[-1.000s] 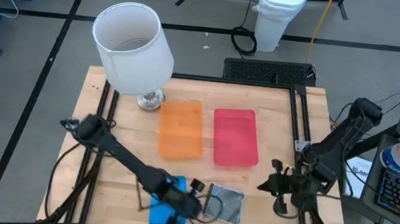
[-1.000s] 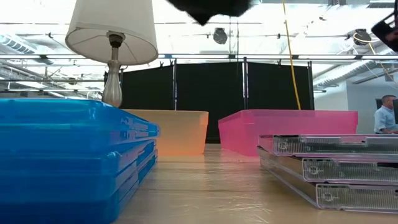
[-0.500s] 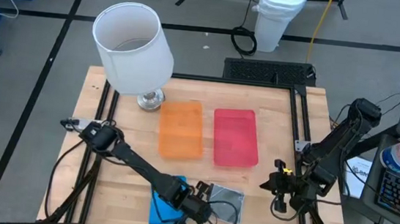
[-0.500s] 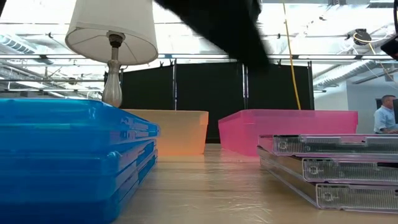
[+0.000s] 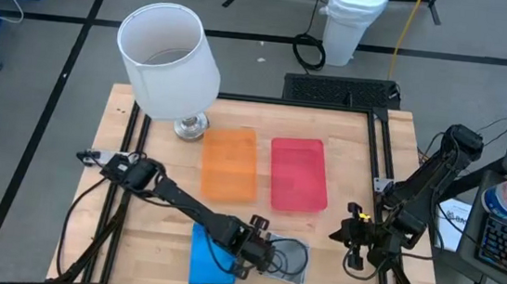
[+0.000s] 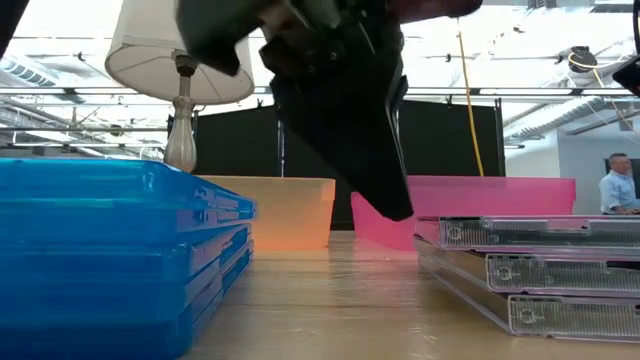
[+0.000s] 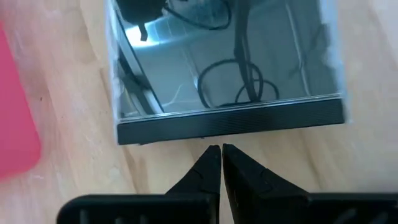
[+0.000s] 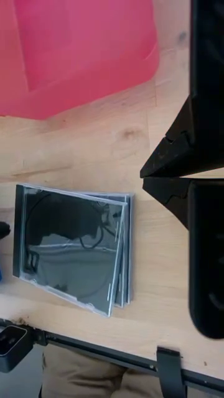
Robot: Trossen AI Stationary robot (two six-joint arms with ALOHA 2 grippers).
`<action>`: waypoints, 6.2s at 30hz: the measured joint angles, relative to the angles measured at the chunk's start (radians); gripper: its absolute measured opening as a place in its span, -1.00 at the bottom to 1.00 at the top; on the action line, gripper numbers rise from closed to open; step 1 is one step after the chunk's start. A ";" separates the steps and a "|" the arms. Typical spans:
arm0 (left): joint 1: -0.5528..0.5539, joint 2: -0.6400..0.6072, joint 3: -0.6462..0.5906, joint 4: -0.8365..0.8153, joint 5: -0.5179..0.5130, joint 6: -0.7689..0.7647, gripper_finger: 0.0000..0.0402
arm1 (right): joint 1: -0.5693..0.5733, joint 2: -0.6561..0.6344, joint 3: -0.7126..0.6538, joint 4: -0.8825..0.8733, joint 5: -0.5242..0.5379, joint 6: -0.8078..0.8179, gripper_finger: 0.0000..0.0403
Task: Pick & place jewel cases by type
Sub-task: Put the black CD case into the pink bin
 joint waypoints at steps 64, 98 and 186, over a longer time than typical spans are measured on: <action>-0.006 -0.009 0.039 0.089 -0.032 0.110 -0.87 | -0.001 0.000 -0.001 -0.006 -0.046 -0.008 -1.00; 0.044 0.044 0.035 0.058 -0.052 0.102 -0.87 | -0.001 0.000 -0.105 0.118 -0.104 0.031 -1.00; 0.000 0.141 0.037 0.487 -0.009 0.102 -0.96 | -0.204 0.354 -0.383 1.170 -0.445 0.459 -0.20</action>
